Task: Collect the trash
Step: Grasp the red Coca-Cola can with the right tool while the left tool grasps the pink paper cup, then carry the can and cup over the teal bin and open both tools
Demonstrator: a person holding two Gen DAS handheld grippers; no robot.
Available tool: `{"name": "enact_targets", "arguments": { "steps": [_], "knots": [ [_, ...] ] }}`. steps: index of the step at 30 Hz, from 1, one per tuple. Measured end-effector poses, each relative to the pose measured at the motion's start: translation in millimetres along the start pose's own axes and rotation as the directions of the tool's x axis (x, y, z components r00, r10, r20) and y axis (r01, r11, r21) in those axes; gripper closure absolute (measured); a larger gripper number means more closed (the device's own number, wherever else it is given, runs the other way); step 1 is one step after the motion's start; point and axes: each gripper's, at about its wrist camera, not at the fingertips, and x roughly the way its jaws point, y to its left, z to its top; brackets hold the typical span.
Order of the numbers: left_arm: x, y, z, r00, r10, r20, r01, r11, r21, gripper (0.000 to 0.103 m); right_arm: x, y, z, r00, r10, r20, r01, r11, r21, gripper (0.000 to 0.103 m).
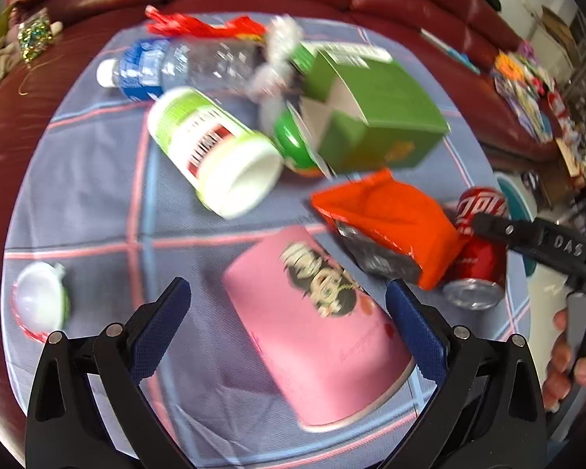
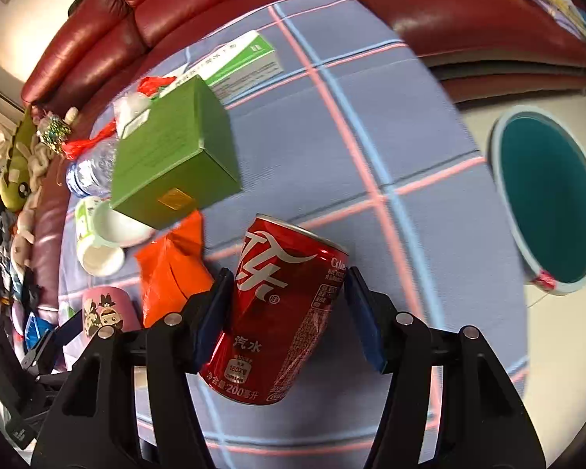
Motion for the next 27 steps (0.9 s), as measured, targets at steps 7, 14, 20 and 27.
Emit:
{"name": "enact_targets", "arguments": {
  "steps": [7,14,20,27],
  "knots": [
    [1,-10,-11,0.999,0.013,-0.030,-0.013,1.000,0.022,0.004,-4,-10,-14,0.997,0.058,-0.046,-0.057,0.998,0.023,0.032],
    [5,-11,-16,0.999,-0.007,-0.050,0.008,1.000,0.024,0.007,2,-1,-20,0.993,0.101,-0.055,-0.101,0.995,0.009,0.050],
    [1,-13,-18,0.999,-0.006,-0.040,0.008,1.000,0.029,0.040,-7,-1,-22,0.994,0.105,-0.008,-0.105,0.994,-0.001,0.054],
    [-21,-24,-10,1.000,0.002,0.023,-0.004,0.997,0.078,0.041,-31,-19,-18,0.992,0.117,0.052,-0.118,0.993,0.018,0.054]
  ]
}}
